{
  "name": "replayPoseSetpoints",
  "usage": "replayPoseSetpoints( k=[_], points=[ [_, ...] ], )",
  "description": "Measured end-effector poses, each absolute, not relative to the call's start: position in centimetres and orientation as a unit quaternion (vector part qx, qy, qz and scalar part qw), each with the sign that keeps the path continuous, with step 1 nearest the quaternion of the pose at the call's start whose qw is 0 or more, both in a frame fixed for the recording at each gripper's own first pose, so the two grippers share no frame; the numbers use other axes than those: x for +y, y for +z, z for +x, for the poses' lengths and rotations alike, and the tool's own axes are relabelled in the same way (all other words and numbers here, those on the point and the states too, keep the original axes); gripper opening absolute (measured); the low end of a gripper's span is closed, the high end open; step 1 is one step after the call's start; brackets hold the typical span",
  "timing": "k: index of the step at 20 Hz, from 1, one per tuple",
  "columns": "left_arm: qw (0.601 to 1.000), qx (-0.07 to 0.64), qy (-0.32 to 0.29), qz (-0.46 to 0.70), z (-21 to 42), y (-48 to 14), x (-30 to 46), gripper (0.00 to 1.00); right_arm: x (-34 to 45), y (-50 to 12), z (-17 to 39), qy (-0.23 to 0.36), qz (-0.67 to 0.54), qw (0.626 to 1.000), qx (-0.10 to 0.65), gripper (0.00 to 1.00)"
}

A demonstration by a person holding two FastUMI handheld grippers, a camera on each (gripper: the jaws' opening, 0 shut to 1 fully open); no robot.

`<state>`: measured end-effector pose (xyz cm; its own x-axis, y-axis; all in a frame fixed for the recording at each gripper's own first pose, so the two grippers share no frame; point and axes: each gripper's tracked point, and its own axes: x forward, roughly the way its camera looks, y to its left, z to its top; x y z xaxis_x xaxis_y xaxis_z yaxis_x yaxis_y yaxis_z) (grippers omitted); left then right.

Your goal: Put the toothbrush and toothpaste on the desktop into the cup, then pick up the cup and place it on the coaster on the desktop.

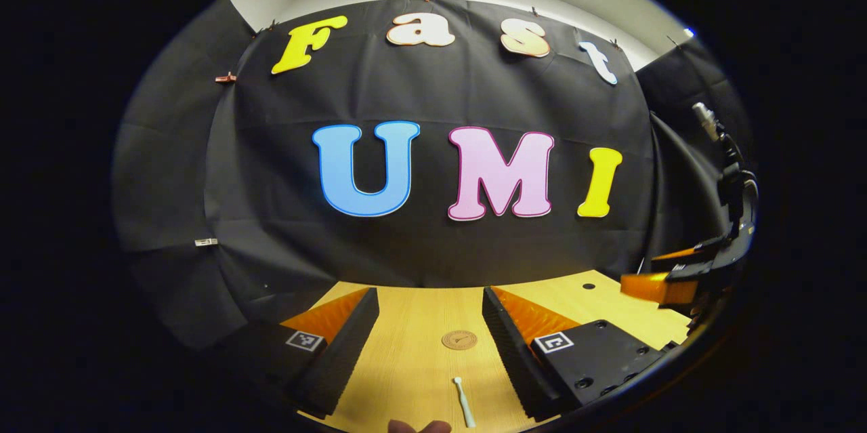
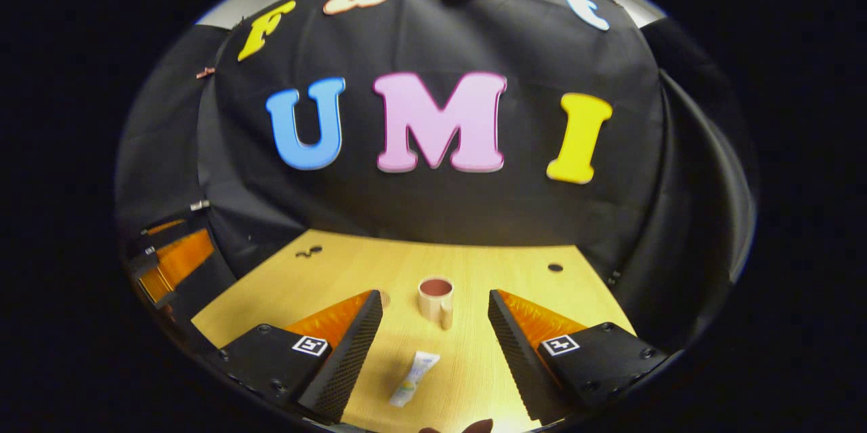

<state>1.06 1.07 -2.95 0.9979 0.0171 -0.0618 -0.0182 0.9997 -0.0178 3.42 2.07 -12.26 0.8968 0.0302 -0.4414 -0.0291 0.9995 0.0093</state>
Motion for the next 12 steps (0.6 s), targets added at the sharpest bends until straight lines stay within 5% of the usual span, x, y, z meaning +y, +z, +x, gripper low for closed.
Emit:
replayPoseSetpoints(
  k=[6, 12],
  points=[
    [0.996, 0.087, -0.013, -0.015, 0.6, -7.9, -0.1, 0.97, 4.4, -26.0, 2.3, 0.025, 0.056, 0.888, 0.456, 0.97],
    [0.987, 0.161, -0.007, -0.014, 0.3, -14.0, -0.5, 0.97, 4.8, -34.7, 3.5, 0.005, 0.059, 0.839, 0.542, 0.98]
  ],
)
